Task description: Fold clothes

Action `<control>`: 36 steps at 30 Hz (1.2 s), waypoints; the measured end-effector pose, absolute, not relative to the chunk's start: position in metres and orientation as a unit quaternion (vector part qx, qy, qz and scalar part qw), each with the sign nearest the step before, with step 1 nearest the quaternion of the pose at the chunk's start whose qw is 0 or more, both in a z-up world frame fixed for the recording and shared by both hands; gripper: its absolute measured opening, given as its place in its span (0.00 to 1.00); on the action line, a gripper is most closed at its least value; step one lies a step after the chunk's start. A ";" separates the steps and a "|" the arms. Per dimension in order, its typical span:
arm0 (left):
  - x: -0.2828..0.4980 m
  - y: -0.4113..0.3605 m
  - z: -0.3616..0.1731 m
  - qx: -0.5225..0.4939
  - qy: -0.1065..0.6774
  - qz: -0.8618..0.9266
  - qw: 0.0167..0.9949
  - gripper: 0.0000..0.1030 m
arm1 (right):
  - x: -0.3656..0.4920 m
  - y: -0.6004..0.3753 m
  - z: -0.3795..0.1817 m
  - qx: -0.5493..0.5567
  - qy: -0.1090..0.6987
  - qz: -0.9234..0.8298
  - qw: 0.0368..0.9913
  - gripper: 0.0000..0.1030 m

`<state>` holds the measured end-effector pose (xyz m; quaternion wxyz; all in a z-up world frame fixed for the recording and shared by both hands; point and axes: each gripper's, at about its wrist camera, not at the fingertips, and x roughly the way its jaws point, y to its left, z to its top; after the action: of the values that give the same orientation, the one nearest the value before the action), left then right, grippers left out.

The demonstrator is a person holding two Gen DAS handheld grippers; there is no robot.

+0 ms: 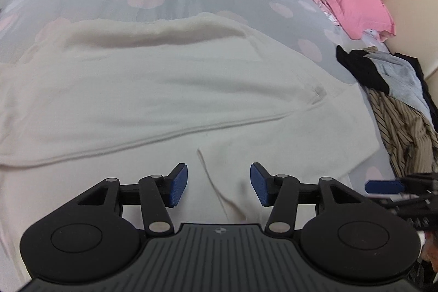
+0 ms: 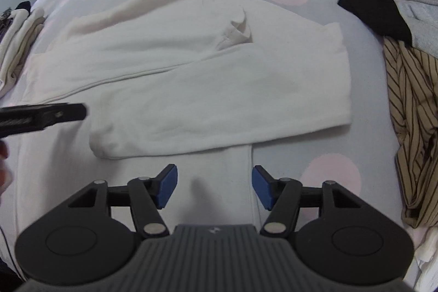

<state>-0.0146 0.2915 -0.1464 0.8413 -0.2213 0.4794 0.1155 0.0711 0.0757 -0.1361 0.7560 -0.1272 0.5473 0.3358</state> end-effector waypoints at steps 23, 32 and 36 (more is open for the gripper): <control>0.000 0.265 -0.170 -0.125 0.486 0.118 0.857 0.63 | 0.073 0.075 -0.116 -0.120 0.525 0.349 0.767 0.62; 0.003 0.270 -0.164 -0.111 0.474 0.126 0.864 0.35 | 0.075 0.073 -0.110 -0.118 0.515 0.349 0.774 0.62; 0.003 0.269 -0.168 -0.109 0.477 0.121 0.863 0.36 | 0.077 0.071 -0.109 -0.114 0.515 0.347 0.775 0.62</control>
<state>0.0026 0.2688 -0.1683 0.8634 -0.1094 0.4773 0.1214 0.0766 0.0709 -0.1092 0.7754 -0.1142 0.5148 0.3474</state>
